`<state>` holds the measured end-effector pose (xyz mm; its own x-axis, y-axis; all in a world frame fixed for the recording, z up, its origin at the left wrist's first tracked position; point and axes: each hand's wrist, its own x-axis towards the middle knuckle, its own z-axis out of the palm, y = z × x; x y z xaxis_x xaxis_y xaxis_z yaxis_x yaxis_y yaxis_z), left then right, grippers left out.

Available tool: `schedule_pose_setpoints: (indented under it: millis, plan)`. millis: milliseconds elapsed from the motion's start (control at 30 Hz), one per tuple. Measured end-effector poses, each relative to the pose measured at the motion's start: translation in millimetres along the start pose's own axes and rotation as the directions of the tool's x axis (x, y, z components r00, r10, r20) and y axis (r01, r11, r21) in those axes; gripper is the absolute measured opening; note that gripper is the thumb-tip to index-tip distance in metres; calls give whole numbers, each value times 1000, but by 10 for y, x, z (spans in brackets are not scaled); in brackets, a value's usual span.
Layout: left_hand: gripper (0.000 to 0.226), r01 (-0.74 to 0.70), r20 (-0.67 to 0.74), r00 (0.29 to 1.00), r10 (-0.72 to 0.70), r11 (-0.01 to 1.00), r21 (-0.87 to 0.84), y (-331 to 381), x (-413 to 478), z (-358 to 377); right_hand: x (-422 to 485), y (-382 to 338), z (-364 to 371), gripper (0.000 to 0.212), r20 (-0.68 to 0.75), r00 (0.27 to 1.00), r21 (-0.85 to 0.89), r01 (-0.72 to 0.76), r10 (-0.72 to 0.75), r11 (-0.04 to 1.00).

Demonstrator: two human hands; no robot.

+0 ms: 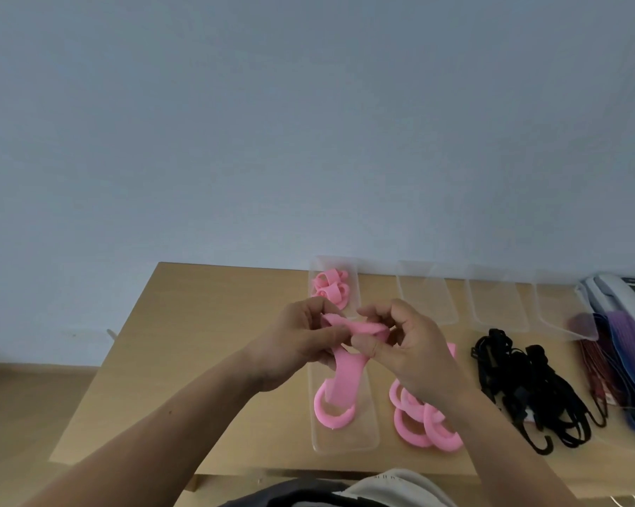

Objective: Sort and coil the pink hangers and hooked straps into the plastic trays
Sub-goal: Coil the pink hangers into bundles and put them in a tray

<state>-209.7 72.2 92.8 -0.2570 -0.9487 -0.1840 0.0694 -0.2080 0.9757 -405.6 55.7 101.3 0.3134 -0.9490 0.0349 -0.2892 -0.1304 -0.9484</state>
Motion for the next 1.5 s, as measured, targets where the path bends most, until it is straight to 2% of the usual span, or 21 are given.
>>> schedule_pose_setpoints:
  millis: [133,200,300,400,533,667,733,800,900,967,1033,1167,1267,1400,1500]
  plan:
    - [11,-77,-56,995,86,986,149,-1,-27,10,-5,2,-40,13,48,998,-41,-39,41,998]
    - [6,-71,-65,994,85,978,195,0,-48,29,-11,11,-33,9,47,998,-85,-32,36,996]
    - [22,77,-46,996,-72,990,119,15,-61,68,-33,28,5,8,-23,994,-288,97,-109,953]
    - [28,260,36,964,-263,962,80,46,-61,65,-57,56,30,12,-19,956,-378,264,-292,887]
    - [32,298,74,952,-296,954,-22,73,-37,50,-71,108,30,11,19,895,-441,409,-447,799]
    - [30,275,49,961,-272,959,-62,38,-10,58,-59,137,41,8,46,866,-472,458,-499,753]
    - [17,250,37,968,-248,966,-71,28,-8,57,-53,152,39,9,35,872,-456,449,-489,768]
    - [9,216,19,976,-215,975,-60,30,-16,51,-47,167,32,9,10,902,-363,406,-433,839]
    - [11,126,-43,991,-126,992,-5,20,-28,50,-60,182,38,14,9,973,-99,232,-232,968]
    - [10,42,-88,995,-35,995,90,22,-36,44,-64,189,68,18,40,994,75,96,-99,993]
    - [8,-25,-103,994,44,983,181,23,-45,49,-47,204,87,19,26,999,143,37,-41,989]
    - [10,-81,-135,984,114,970,229,-3,-66,64,-34,206,73,8,37,999,132,5,-10,991]
    - [19,9,-109,994,9,986,164,1,-69,58,-50,206,61,11,13,999,89,33,-35,995]
    - [25,100,-35,995,-96,976,192,26,-60,21,-45,201,83,15,-4,997,50,76,-76,996]
    - [27,141,4,990,-142,984,111,43,-59,10,-40,209,93,18,-18,987,-67,159,-160,985]
